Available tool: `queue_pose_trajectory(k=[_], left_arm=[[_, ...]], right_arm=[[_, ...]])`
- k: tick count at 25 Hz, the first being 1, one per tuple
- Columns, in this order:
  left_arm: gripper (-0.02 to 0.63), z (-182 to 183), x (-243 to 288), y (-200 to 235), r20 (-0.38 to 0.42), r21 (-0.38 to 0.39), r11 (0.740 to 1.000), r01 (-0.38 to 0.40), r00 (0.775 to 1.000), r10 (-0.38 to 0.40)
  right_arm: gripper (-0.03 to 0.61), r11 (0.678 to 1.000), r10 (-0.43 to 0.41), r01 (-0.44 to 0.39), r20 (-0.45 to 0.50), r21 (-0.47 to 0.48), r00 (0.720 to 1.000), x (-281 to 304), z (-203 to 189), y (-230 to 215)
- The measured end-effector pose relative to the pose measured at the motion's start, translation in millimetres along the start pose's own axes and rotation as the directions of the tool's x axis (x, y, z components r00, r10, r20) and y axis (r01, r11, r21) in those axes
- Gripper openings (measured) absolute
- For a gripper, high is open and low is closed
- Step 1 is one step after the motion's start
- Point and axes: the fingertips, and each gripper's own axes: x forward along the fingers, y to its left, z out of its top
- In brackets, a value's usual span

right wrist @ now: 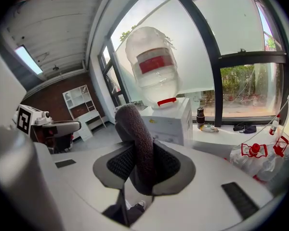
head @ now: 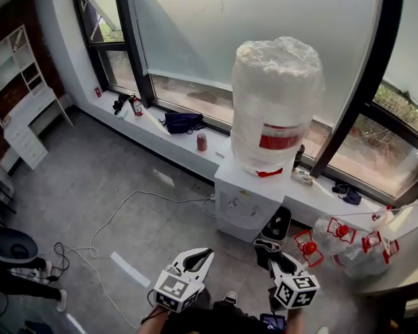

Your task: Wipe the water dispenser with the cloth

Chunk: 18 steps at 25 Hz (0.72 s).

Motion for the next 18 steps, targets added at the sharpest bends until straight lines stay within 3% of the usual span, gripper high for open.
queue_pose_trajectory(k=[10,18], left_arm=[[0.020,20,-30,-42,0.066,0.044,0.998,-0.038,0.997,0.036],[0.020,23,-51,-50,0.041,0.048,0.998,-0.031,0.999,0.029]], right_arm=[[0.106,0.996,0.080,-0.078,0.069,-0.034,0.994,-34,12,18],[0.106,0.998,0.065,-0.064,0.095,-0.016,0.993,-49,7,25]])
